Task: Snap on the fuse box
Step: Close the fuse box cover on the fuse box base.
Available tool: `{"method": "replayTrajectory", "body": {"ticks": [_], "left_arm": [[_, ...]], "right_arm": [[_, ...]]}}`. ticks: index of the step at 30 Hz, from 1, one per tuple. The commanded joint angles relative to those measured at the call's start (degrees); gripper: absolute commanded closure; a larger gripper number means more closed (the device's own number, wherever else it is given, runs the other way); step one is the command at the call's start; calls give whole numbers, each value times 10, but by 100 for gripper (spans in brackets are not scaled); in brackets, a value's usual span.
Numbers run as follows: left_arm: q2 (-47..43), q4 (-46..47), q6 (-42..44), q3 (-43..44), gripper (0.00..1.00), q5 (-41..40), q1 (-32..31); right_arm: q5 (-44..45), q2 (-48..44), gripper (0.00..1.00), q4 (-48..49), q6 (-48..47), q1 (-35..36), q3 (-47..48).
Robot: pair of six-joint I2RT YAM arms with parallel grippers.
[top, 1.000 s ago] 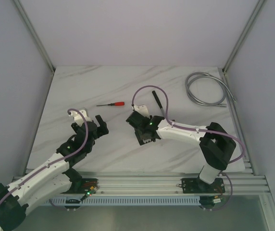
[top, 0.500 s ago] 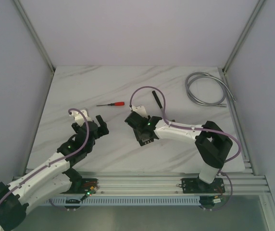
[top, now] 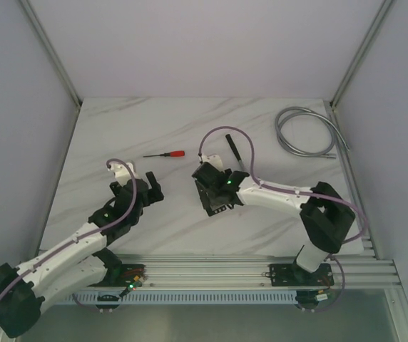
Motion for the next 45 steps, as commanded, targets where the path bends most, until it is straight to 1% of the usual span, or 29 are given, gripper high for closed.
{"method": "replayTrajectory", "body": {"ticks": [1,5,12,13,19,21,24,25,27,29,31,32,33,39,41,45], "left_arm": [[28,14,8,10,0,45,3],[63,16,9,36,3,100,3],[110,30,-6,53,5,196,2],[115,31,-8,55,5,205,3],[145,45,-24,68,9,263,-2],[156,49,-28,75,10,276,-4],[175,51,-32,86,10,290,-8],[180,52,-33,90,10,291,-9],[192,52,-34,97,11,293,-10],[202,53,-39,102,11,293,-12],[214,55,-45,105,11,296,-12],[219,56,-50,107,11,299,-12],[226,59,-53,108,12,302,-12],[257,77,-70,110,18,324,-17],[261,78,-70,110,21,323,-16],[261,77,-69,108,21,315,-17]], "right_arm": [[-38,-56,22,24,9,-27,-37],[-92,-76,25,69,6,-52,-72],[-137,-82,31,117,14,-90,-127],[-149,-81,36,126,16,-98,-139],[-243,-115,48,193,27,-141,-206],[-276,-126,50,220,33,-158,-227],[-324,-146,50,262,33,-181,-256],[-333,-151,49,268,30,-184,-259],[-334,-168,43,269,12,-185,-256],[-316,-184,37,255,-19,-186,-243],[-287,-188,34,233,-58,-185,-218],[-281,-185,29,226,-77,-186,-204],[-281,-177,26,224,-93,-188,-192],[-340,-90,17,230,-143,-202,-119],[-338,-64,13,239,-156,-201,-119],[-346,-63,5,242,-183,-188,-127]]}}
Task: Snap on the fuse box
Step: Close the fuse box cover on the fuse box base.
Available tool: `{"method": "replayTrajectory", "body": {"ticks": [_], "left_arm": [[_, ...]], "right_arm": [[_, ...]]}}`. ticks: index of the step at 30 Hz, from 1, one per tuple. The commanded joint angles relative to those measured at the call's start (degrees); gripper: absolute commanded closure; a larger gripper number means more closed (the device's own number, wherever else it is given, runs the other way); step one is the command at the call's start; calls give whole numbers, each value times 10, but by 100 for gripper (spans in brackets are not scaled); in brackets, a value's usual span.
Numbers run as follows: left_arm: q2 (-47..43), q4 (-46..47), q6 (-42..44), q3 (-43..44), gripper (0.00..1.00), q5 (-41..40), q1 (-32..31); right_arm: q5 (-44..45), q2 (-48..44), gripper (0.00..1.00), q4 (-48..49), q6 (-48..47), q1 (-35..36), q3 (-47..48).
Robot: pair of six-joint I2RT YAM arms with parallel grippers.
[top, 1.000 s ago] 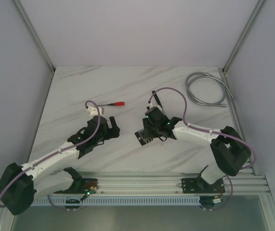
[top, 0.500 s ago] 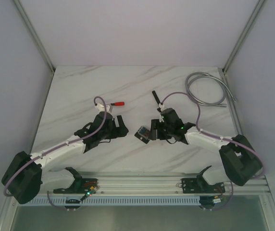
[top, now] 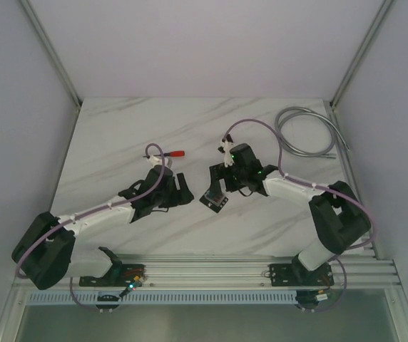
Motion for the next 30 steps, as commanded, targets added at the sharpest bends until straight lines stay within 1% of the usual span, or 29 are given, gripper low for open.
{"method": "replayTrajectory", "body": {"ticks": [1,5,11,17,24,30], "left_arm": [[0,16,-7,12,21,1,-2],[-2,15,-6,9,21,-7,-2],[-13,11,-8,0,21,-13,-2],[-20,8,-8,-4,21,-14,-2],[-18,8,-8,-3,21,-9,-2],[-20,8,-10,-4,21,-5,-2]], "right_arm": [[-20,1,4,3,-53,16,-1],[-17,2,3,3,-65,31,-7],[10,20,4,0,-69,44,-9],[10,37,14,2,-59,45,-12],[8,31,20,9,-42,49,-26],[4,32,29,20,-19,50,-38]]}}
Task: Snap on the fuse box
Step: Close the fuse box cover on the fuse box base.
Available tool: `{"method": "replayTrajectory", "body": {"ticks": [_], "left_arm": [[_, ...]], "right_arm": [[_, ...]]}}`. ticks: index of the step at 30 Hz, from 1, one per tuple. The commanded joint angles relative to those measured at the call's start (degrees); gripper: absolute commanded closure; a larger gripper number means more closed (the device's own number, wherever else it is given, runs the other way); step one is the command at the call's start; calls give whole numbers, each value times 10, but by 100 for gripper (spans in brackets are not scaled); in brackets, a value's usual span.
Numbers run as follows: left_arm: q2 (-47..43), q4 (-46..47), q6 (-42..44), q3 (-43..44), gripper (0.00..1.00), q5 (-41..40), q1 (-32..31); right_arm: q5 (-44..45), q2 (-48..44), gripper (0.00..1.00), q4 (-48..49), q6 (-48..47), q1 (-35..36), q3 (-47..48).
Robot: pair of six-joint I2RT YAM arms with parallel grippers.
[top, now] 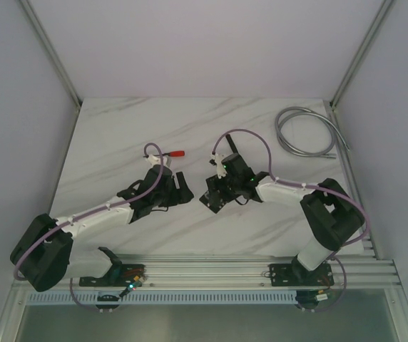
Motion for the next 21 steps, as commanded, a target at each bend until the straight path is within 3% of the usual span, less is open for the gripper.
{"method": "replayTrajectory", "body": {"ticks": [1,5,11,14,18,21], "left_arm": [[-11,6,-5,-4,21,2,-2],[-15,6,-6,-4,21,6,-2],[-15,6,-7,-5,21,9,-2],[-7,7,-7,-1,21,16,-2],[7,9,-7,10,21,30,-4],[23,12,-7,25,23,36,-9]], "right_arm": [[-2,-1,30,17,28,3,-16],[-29,-19,38,36,55,3,-32],[-47,-36,40,47,97,3,-47],[-37,-49,34,46,113,3,-54],[-21,-100,18,39,126,3,-61],[-7,-126,15,30,137,-5,-66]]}}
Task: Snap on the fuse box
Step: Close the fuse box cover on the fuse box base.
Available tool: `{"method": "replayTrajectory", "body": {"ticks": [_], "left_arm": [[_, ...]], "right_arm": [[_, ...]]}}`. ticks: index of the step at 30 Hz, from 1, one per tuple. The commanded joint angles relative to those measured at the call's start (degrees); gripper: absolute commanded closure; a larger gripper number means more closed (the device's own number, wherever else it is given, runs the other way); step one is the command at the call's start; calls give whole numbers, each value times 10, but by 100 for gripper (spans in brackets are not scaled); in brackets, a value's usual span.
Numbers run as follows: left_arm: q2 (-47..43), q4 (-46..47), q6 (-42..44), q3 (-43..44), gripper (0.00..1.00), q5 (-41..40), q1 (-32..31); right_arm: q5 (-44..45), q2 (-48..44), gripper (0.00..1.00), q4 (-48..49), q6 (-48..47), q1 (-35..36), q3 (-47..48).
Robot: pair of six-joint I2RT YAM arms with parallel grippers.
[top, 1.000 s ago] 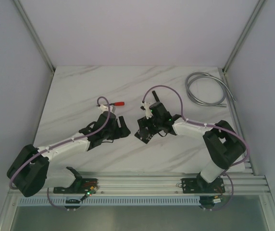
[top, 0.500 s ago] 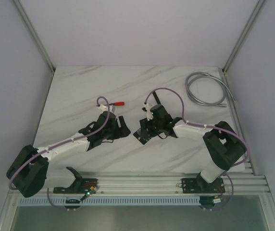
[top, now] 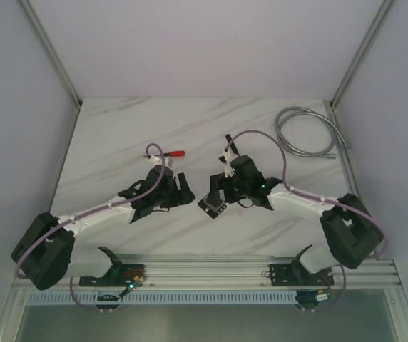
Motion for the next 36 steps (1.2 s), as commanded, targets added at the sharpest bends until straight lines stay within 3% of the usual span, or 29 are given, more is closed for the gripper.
{"method": "replayTrajectory", "body": {"ticks": [1,12,23,30,36], "left_arm": [[26,11,-3,32,24,20,-10],[144,13,-8,101,43,33,-32],[211,14,-15,142,55,72,-48],[236,15,-33,131,62,88,-53],[259,14,-48,116,66,90,-66]], "right_arm": [[14,-45,15,2,28,-13,-12],[-78,7,43,54,28,-68,-27],[-134,53,56,67,25,-84,-34],[-130,51,65,80,55,-82,-78],[-108,54,66,78,77,-68,-111]]}}
